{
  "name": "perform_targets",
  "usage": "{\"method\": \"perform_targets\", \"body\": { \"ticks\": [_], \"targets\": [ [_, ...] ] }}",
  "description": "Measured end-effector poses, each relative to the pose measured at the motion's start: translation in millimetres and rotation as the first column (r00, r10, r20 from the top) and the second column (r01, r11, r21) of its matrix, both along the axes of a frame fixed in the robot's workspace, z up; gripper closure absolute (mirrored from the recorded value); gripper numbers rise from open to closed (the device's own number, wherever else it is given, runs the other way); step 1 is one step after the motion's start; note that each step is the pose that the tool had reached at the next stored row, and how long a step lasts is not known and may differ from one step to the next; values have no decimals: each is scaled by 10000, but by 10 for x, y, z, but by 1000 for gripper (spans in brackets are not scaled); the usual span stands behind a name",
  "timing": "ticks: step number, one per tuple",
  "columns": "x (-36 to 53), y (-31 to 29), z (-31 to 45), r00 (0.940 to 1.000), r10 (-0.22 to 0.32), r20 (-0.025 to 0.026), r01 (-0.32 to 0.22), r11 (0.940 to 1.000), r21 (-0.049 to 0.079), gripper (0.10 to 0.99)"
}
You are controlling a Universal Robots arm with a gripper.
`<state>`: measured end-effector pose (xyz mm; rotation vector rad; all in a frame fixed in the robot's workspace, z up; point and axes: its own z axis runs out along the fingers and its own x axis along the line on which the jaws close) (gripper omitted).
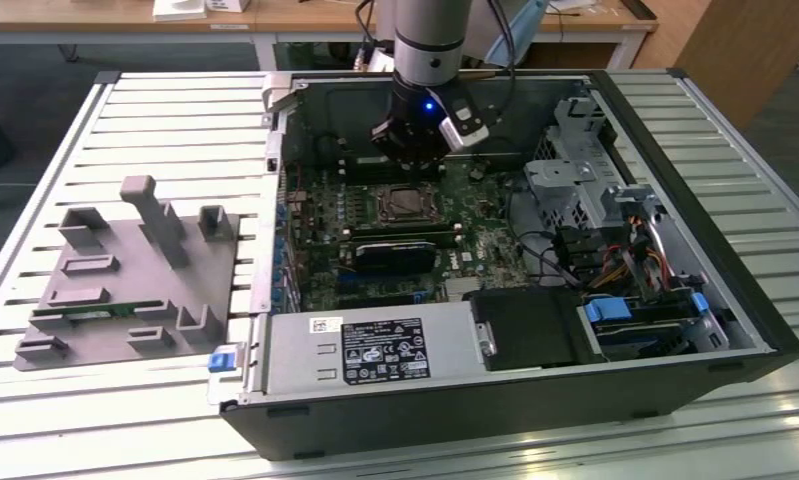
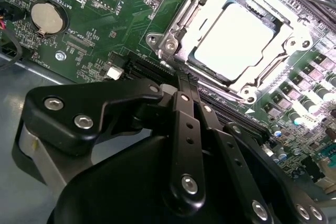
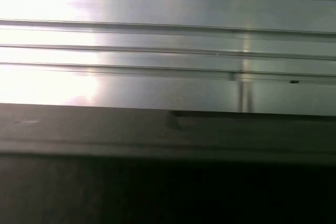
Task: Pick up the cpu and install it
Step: 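Install the first cpu locking lever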
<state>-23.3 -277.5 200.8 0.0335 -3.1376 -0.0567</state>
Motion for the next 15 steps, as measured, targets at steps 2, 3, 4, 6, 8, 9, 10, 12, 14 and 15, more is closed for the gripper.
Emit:
{"method": "perform_targets", "body": {
  "ticks": [2, 3, 4, 6, 8, 9, 10, 12, 14, 15],
  "targets": [
    [0, 0, -4, 10000, 0, 1, 0, 10000, -4, 980],
    [0, 0, -7, 10000, 0, 0, 0, 10000, -9, 980],
    [0, -1, -10, 10000, 0, -1, 0, 10000, -16, 980],
    [0, -1, -19, 10000, 0, 0, 0, 10000, -26, 980],
    [2, 1, -30, 10000, 1, 4, -1, 10000, -21, 980],
    [1, 1, -32, 10000, 0, 1, 0, 10000, -26, 980],
    [2, 0, -35, 10000, -1, 2, 1, 10000, -28, 980],
    [1, -1, -38, 10000, -1, -2, 1, 10000, -32, 980],
    [3, 0, -35, 10000, 0, 1, 0, 10000, -29, 980],
    [3, 1, -27, 10000, 0, 5, 0, 10000, -24, 980]
  ]
}}
